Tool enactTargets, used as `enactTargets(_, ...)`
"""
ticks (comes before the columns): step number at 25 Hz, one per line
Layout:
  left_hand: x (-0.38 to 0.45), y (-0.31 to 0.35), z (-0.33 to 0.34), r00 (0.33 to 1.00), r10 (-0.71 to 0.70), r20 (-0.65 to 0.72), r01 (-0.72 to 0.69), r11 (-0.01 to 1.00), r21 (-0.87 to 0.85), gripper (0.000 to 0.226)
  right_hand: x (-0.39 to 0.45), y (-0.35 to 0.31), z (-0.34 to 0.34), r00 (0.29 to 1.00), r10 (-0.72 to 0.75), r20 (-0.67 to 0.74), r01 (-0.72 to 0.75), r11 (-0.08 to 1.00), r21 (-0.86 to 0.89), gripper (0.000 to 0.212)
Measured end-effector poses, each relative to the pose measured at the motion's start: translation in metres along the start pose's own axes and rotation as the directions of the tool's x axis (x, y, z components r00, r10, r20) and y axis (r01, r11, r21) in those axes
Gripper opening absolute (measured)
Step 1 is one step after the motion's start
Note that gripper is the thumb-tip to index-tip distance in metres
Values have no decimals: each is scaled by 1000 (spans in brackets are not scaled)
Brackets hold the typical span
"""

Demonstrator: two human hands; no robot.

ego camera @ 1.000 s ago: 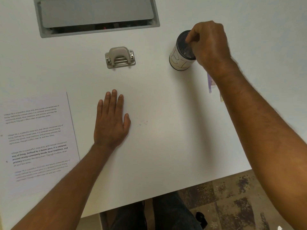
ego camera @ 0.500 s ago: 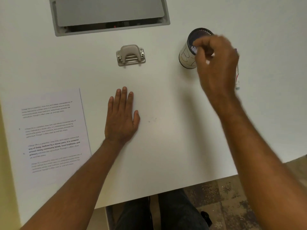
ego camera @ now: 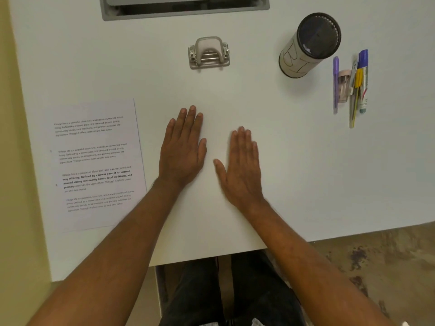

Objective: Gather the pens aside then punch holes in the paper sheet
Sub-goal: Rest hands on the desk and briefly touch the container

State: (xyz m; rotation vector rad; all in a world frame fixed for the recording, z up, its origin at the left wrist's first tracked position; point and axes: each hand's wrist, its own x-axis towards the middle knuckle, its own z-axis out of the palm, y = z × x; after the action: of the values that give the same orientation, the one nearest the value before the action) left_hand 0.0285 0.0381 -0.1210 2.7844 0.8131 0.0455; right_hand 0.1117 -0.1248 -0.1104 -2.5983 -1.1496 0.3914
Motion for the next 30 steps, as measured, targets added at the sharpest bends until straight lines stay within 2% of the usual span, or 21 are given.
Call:
enactTargets(4, 0, 1, 2, 1000, 1, -11, -1, 1000, 16, 61, 50, -15, -2, 995, -94, 20, 94, 996, -2, 65)
enactTargets(6, 0, 1, 0, 1000, -2, -21, 3, 1000, 14, 60, 62, -14, -12, 997, -79, -1, 78, 981, 178, 62)
enactTargets(8, 0, 2, -3, 1000, -6, -28, 6, 1000, 14, 60, 46, -4, -19, 997, -3, -76, 27, 947, 319, 62)
enactTargets(10, 0, 4, -4, 1000, -8, -28, 8, 1000, 18, 60, 5, 8, -19, 991, 92, -99, -63, 961, 270, 66)
enactTargets(13, 0, 4, -4, 1000, -10, -22, 10, 1000, 14, 60, -52, 7, -7, 979, 198, 42, -199, 979, 34, 78)
enactTargets(15, 0, 3, -4, 1000, -9, -25, 10, 1000, 14, 60, -50, 2, 1, 975, 218, 48, -215, 975, -53, 82)
enactTargets(17, 0, 4, -4, 1000, -9, -25, 9, 1000, 16, 60, -20, -2, 1, 978, 207, 6, -206, 976, -67, 83)
enactTargets(20, 0, 4, -4, 1000, -7, -20, 8, 1000, 15, 60, 34, 0, -1, 994, 93, -47, -94, 995, -12, 74)
enactTargets(22, 0, 3, -4, 1000, -8, -25, 8, 1000, 13, 60, 49, 3, -2, 995, -93, -38, 93, 996, 5, 62)
enactTargets(25, 0, 3, -4, 1000, -6, -29, 6, 1000, 6, 60, 34, 13, -11, 945, -328, -17, 328, 945, -6, 50)
enactTargets(28, 0, 2, -3, 1000, -4, -29, 4, 1000, 9, 60, 10, 27, -30, 891, -446, 86, 447, 895, 4, 52)
enactTargets(30, 0, 2, -3, 1000, -5, -28, 5, 1000, 10, 60, 9, 33, -44, 877, -438, 197, 431, 899, 79, 51)
